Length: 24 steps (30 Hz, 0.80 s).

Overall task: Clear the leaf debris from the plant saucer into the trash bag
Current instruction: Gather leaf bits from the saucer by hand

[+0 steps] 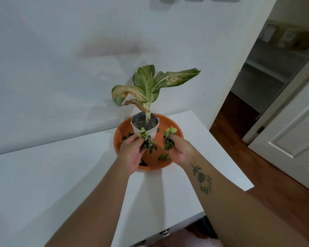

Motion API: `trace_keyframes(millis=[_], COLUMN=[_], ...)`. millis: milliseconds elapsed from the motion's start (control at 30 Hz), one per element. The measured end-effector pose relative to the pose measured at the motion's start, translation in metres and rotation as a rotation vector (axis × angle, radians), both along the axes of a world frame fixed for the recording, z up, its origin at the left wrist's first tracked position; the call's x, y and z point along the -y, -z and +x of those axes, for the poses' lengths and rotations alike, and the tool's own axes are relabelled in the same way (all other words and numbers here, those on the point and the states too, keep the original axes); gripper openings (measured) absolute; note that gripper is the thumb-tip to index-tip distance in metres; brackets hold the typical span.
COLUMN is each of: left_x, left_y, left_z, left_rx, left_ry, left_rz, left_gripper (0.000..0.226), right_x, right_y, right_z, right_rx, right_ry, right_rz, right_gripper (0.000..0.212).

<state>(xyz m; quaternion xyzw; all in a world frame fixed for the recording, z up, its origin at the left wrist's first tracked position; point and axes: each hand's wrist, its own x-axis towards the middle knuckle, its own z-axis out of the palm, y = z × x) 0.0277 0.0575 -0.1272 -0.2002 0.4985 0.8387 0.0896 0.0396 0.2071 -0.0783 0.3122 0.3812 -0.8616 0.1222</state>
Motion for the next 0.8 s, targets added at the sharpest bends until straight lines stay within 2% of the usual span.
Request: trace_keyframes(millis=[100, 433, 567, 800], left_x=[-0.015, -0.084, -0.116, -0.185], left_y=[-0.001, -0.001, -0.001, 0.002], left_z=[-0.001, 0.001, 0.003, 0.009], left_rx=[0.006, -0.041, -0.027, -0.028], left_ry=[0.02, 0.087, 0.109, 0.133], left_rz=[0.017, 0.095, 0.101, 0.087], left_gripper=[0.018, 0.022, 0.02, 0.017], right_x=[-0.015, -0.076, -0.11, -0.187], right_y=[0.003, 0.019, 0.025, 0.033], right_z=[0.0, 0.008, 0.008, 0.011], right_rx=[-0.001, -0.081, -0.067, -0.091], right_ry=[0.076, 0.136, 0.198, 0.201], right_rz=[-0.056, -0.087, -0.117, -0.062], right_gripper=[0.01, 0.018, 0.011, 0.009])
